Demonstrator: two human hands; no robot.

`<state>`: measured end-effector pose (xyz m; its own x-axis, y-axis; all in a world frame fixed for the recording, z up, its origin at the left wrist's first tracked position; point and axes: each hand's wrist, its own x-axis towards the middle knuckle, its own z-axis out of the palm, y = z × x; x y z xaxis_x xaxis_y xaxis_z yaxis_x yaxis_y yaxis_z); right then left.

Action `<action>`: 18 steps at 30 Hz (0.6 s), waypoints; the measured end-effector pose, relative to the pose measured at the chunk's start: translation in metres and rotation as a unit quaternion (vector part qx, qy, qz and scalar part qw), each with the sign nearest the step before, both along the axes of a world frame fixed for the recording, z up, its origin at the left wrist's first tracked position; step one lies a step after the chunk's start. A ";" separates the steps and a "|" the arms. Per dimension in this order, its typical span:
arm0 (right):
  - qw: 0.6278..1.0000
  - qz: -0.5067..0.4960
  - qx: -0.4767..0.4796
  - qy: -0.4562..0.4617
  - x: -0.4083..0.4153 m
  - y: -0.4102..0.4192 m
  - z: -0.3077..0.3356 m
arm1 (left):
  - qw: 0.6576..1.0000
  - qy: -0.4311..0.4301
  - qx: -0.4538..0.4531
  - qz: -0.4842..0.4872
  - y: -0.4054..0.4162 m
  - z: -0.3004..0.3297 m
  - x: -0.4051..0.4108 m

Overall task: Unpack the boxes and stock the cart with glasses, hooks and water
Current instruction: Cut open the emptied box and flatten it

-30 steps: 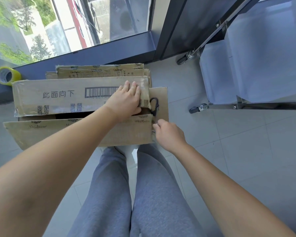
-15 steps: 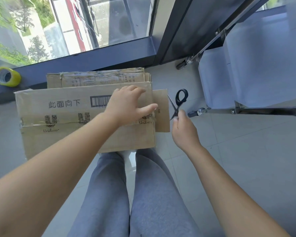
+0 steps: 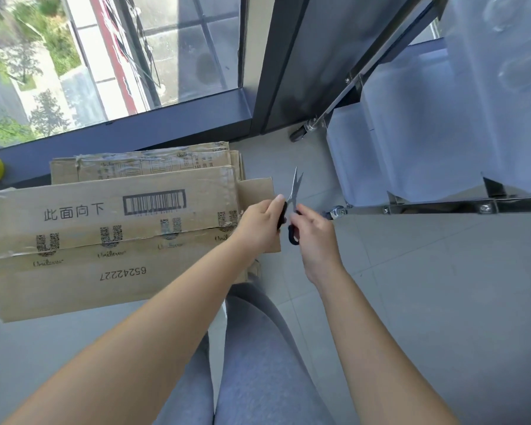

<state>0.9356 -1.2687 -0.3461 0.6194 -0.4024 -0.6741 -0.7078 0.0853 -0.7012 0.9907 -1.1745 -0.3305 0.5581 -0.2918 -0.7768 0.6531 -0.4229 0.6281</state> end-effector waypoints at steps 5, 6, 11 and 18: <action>0.967 -0.187 0.166 -0.053 0.000 -0.019 -0.005 | 0.996 -0.087 0.006 0.017 -0.044 -0.016 -0.009; 0.965 -0.193 0.171 -0.052 0.000 -0.020 -0.005 | 0.995 -0.098 0.004 0.017 -0.054 -0.018 -0.009; 0.953 -0.268 0.139 -0.013 -0.002 -0.063 -0.023 | 0.988 -0.106 0.005 -0.114 -0.098 -0.045 -0.012; 0.981 -0.119 -0.122 0.089 0.034 -0.188 -0.085 | 0.895 -0.192 0.142 -0.376 -0.163 -0.069 0.012</action>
<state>0.9697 -1.4570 -0.4311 0.3703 -0.6842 -0.6283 -0.8013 0.1070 -0.5886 1.0024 -1.3372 -0.3999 0.5278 -0.5190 -0.6724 -0.1247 -0.8304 0.5431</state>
